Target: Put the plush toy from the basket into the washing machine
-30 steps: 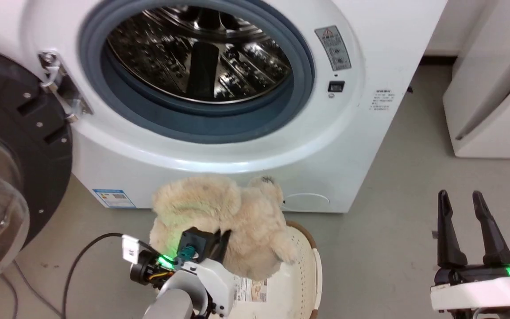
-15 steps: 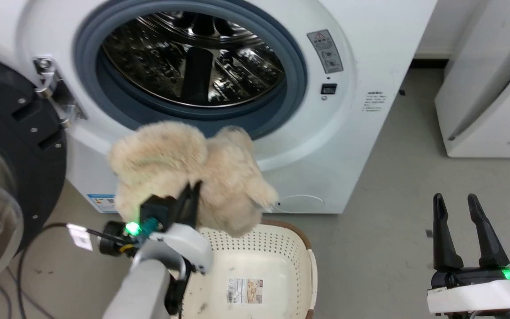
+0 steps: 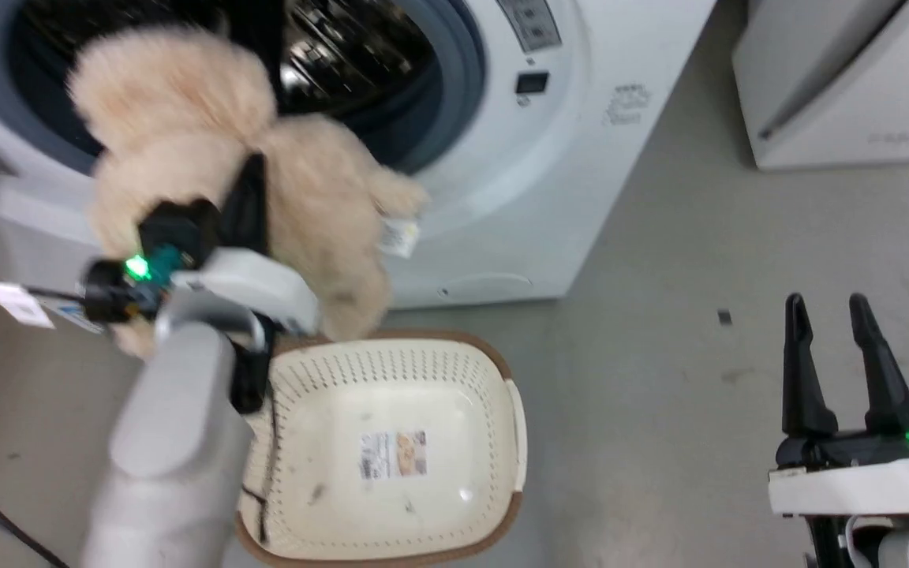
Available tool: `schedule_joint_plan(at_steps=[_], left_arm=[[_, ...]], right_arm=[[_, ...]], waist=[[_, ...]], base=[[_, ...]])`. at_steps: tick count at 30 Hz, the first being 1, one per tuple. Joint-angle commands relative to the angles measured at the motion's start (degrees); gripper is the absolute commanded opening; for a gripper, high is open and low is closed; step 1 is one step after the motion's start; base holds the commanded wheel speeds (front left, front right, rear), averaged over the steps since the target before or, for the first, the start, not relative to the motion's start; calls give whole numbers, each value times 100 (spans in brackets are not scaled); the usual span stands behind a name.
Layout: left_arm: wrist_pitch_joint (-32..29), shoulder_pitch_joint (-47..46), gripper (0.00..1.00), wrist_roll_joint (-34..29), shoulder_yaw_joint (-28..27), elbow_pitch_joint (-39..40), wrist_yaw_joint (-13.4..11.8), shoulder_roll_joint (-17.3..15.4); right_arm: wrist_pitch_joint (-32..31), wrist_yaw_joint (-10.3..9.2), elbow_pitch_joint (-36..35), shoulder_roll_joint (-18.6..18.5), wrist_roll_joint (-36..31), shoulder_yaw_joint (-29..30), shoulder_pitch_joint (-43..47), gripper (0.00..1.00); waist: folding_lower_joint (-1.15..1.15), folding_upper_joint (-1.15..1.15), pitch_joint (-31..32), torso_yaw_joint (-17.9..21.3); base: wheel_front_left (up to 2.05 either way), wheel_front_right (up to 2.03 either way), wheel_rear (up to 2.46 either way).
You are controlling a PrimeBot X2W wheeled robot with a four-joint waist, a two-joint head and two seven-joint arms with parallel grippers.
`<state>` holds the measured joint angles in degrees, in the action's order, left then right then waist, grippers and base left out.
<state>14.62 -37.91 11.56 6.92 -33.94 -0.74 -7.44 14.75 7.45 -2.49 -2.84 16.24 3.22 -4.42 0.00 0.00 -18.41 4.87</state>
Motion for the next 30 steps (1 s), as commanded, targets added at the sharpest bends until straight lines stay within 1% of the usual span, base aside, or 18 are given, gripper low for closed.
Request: schedule_joint_plan(at_steps=[1,8,11,20,26,30], left_arm=[[38,-231,0,-67,-73,-30,36,-87],[38,-1003,0,-187,-315,-343,105,-340],[38,-1433,0,-224,-421,-565,150,-492],[38,-2730,0,-306,-697,-1131,175,-1001],[38,-3484,0,-371,-779,-1326,179,-1259],[38,-3889,0,-326,-912,-1387,138,-1382]], right_arm=[[25,3,-31,-4,66,-1,-116,100],[25,3,-58,-4,156,-76,-341,100],[25,3,-85,-4,212,-105,-475,100],[25,3,-198,-4,397,-143,-817,100],[25,3,-293,-4,511,-170,-971,100],[25,3,-341,-4,562,-167,-1037,100]], waist=[[0,0,-323,257],[0,0,-756,538],[0,0,-994,690],[0,0,-1840,1122],[0,0,-2373,1300],[0,0,-2635,1368]], base=[[0,0,0],[0,0,0],[0,0,0],[0,0,0],[0,0,0],[0,0,0]])
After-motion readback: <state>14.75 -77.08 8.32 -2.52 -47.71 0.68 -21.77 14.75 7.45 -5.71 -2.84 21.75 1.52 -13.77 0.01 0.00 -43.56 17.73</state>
